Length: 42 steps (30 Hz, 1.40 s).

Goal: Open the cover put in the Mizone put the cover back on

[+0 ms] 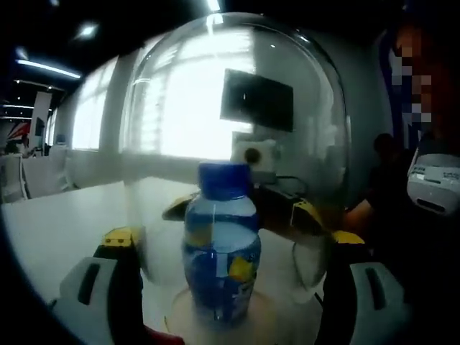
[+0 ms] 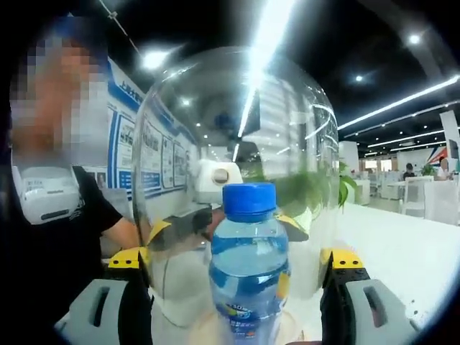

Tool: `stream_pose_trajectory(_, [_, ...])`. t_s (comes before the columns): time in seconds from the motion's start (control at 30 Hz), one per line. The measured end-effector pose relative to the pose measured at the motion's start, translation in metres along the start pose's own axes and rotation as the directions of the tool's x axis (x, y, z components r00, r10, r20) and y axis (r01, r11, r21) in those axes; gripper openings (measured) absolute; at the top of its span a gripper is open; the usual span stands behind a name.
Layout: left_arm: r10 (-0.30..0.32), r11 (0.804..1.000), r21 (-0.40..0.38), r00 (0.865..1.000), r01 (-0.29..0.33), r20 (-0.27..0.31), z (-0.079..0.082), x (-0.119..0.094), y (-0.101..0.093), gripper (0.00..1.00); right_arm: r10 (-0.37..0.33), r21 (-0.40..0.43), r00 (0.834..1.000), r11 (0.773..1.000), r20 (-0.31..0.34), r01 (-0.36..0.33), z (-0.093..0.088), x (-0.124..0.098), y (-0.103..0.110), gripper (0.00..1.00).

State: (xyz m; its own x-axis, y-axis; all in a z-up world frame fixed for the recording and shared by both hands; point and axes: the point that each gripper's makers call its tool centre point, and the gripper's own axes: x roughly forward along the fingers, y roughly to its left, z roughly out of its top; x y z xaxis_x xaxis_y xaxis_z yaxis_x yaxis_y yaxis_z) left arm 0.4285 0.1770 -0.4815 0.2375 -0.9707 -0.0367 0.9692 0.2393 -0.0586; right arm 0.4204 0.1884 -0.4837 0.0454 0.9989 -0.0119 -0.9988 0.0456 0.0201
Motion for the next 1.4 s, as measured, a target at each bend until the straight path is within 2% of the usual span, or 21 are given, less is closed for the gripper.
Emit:
stream_pose_trajectory(0.27, [0.000,1.000,0.000,1.000,0.000,-0.004,-0.004,0.004,0.002,0.87,0.000,-0.001,1.000,1.000,0.000,0.000,-0.004,-0.003,-0.002,0.91])
stream_pose_trajectory(0.77, [0.000,1.000,-0.021,0.998,-0.002,-0.056,-0.028,0.007,0.011,0.87,-0.001,0.011,0.999,1.000,-0.032,0.001,-0.028,-0.001,-0.010,0.91])
stream_pose_trajectory(1.0, [0.008,1.000,-0.023,0.999,-0.009,-0.050,-0.027,0.005,0.013,0.87,0.005,0.023,1.000,1.000,-0.011,-0.005,-0.030,0.001,-0.012,0.91])
stream_pose_trajectory(1.4, [0.010,1.000,-0.017,0.996,-0.012,-0.090,-0.041,0.008,0.018,0.87,0.002,0.006,0.999,1.000,-0.039,-0.002,-0.040,-0.001,-0.017,0.91])
